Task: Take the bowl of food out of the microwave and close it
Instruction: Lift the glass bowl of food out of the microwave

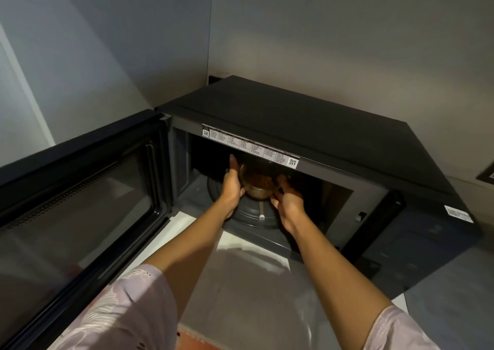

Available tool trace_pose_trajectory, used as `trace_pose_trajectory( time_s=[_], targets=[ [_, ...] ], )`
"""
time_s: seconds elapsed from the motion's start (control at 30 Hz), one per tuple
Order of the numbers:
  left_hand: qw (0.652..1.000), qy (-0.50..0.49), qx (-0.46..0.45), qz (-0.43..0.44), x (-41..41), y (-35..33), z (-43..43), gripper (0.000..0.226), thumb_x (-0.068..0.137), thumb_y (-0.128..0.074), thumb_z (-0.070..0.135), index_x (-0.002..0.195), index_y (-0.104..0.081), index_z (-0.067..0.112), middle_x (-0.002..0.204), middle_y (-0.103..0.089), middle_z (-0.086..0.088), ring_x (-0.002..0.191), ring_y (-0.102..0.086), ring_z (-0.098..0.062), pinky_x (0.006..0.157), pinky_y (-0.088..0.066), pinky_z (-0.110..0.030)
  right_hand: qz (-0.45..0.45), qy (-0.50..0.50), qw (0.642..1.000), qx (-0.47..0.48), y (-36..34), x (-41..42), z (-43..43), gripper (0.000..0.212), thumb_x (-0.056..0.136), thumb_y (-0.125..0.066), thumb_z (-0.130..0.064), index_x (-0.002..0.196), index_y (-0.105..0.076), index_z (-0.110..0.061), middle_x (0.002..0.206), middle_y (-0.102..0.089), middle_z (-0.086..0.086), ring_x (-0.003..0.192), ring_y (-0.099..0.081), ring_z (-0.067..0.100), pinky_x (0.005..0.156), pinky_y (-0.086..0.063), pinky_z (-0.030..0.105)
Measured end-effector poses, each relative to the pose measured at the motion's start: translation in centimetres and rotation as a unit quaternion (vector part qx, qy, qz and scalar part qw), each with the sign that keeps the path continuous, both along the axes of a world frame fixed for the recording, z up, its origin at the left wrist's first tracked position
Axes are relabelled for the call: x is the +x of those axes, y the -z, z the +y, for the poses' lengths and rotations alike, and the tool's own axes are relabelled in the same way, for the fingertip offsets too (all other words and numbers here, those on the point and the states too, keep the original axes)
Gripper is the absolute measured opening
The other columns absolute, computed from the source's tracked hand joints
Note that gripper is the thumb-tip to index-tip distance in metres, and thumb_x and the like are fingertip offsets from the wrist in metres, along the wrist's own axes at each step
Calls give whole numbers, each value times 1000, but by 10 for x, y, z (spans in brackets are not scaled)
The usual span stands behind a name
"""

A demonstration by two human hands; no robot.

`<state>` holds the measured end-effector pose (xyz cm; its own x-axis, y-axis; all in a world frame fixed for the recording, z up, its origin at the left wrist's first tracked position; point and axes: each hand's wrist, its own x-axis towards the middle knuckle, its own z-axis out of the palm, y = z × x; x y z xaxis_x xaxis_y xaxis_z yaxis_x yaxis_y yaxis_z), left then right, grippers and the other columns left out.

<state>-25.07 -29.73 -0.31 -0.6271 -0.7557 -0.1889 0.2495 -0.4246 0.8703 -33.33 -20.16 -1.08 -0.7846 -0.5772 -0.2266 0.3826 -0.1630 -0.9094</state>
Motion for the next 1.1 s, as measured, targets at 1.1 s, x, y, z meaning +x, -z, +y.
trace_pose_trajectory(
  time_s=[1.1],
  targets=[
    [982,150,-79,-79,109,39,236,57,105,-17,43,111,-70,22,110,-71,-22,105,-67,-30,91,-52,-46,-49,276,955,98,15,143,254,23,95,-56,-17,106,-73,-8,98,-74,15,83,-69,22,56,-58,26]
  ],
)
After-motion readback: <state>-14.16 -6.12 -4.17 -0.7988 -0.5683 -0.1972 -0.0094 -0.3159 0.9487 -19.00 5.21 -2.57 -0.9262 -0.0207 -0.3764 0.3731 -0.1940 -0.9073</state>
